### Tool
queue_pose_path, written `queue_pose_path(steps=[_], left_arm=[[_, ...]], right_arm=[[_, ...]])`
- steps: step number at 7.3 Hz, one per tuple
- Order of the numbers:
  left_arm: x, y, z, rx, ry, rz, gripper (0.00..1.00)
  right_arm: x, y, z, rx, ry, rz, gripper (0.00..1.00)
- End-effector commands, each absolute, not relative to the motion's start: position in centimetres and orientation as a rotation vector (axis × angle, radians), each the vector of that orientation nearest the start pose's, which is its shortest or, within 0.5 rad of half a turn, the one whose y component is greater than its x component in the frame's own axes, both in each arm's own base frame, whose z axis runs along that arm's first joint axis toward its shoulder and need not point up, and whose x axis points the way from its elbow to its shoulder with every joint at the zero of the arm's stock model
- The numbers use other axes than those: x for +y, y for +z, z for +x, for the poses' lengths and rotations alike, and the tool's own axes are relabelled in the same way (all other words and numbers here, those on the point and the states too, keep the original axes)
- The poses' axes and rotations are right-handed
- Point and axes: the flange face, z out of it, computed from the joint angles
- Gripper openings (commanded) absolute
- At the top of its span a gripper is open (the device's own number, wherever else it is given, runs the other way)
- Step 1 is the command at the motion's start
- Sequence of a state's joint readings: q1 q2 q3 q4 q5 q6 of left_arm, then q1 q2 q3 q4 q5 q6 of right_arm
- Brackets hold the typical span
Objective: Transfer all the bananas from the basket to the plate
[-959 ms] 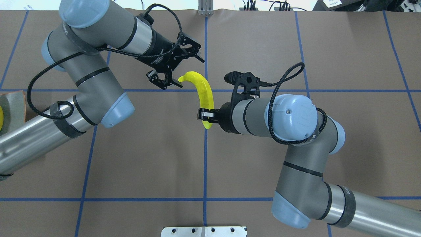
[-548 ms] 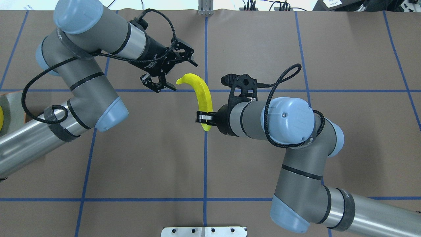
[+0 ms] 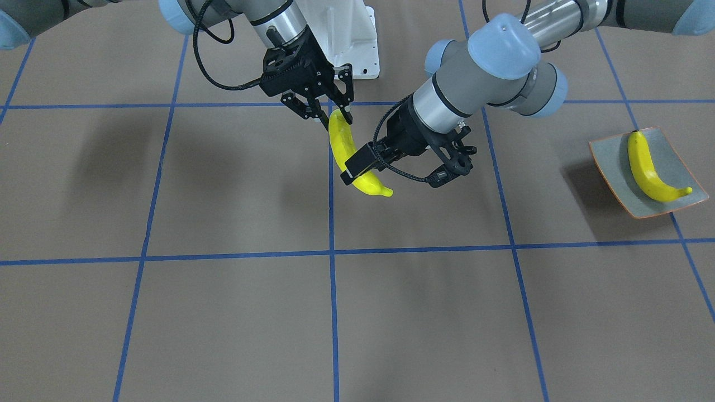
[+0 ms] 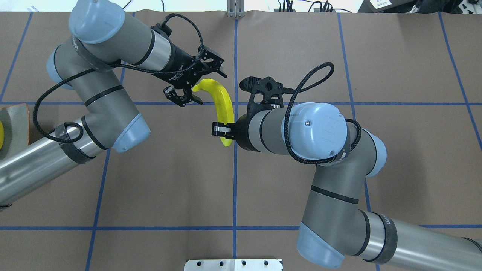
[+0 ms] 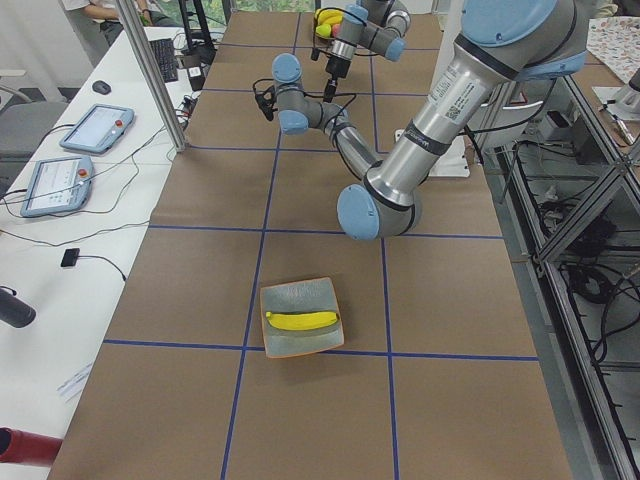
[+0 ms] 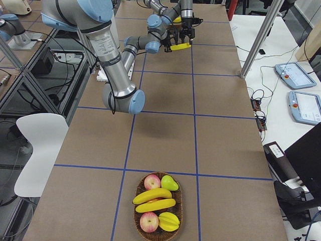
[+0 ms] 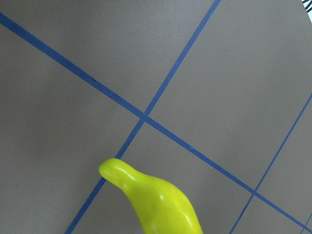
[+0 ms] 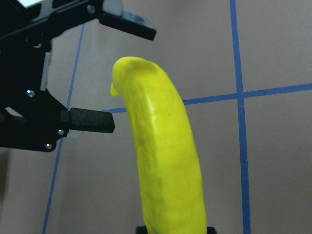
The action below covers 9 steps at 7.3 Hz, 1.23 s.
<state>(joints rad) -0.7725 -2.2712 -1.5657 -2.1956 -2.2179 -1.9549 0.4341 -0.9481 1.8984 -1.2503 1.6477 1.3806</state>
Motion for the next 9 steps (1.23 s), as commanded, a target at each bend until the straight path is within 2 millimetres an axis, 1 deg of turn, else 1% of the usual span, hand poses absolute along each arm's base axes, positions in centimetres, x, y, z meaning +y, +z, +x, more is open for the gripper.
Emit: queue_pose_path(steps=[1, 2, 3, 4, 5, 6, 7, 8, 9], left_arm=[[-52.2, 15.5, 43.5, 1.367, -0.541, -0.297, 0.50], [-52.2, 15.3, 43.4, 1.370, -0.541, -0.298, 0.16], [-52.1, 15.1, 43.4, 1.373, -0.542, -0.299, 0.00], [-52.2, 15.0, 43.4, 1.374, -0.542, -0.297, 0.00], [-52.2, 15.0, 43.4, 1.373, -0.544, -0.299, 0.00], [-52.2, 15.0, 43.4, 1.371, -0.547, -0.301, 0.00], [-52.2, 15.2, 43.4, 1.369, -0.546, -0.302, 0.00], [-52.2, 15.8, 43.2, 1.362, -0.539, -0.302, 0.00], [-52.0, 17.9, 42.0, 1.343, -0.548, -0.307, 0.00]], right_arm=[[-36.6, 12.0, -49.2, -1.230, 0.161, 0.327, 0.00], [-36.7, 12.0, -49.2, -1.230, 0.164, 0.328, 0.00], [-36.6, 12.0, -49.2, -1.230, 0.163, 0.326, 0.00], [-36.6, 12.0, -49.2, -1.230, 0.163, 0.326, 0.00], [-36.6, 12.0, -49.1, -1.231, 0.164, 0.328, 0.99], [-36.6, 12.2, -49.0, -1.233, 0.160, 0.327, 1.00], [-36.2, 11.9, -47.9, -1.249, 0.161, 0.331, 1.00], [-35.4, 13.5, -45.9, -1.249, 0.157, 0.327, 1.00], [-35.2, 14.5, -44.1, -1.249, 0.169, 0.336, 1.00]])
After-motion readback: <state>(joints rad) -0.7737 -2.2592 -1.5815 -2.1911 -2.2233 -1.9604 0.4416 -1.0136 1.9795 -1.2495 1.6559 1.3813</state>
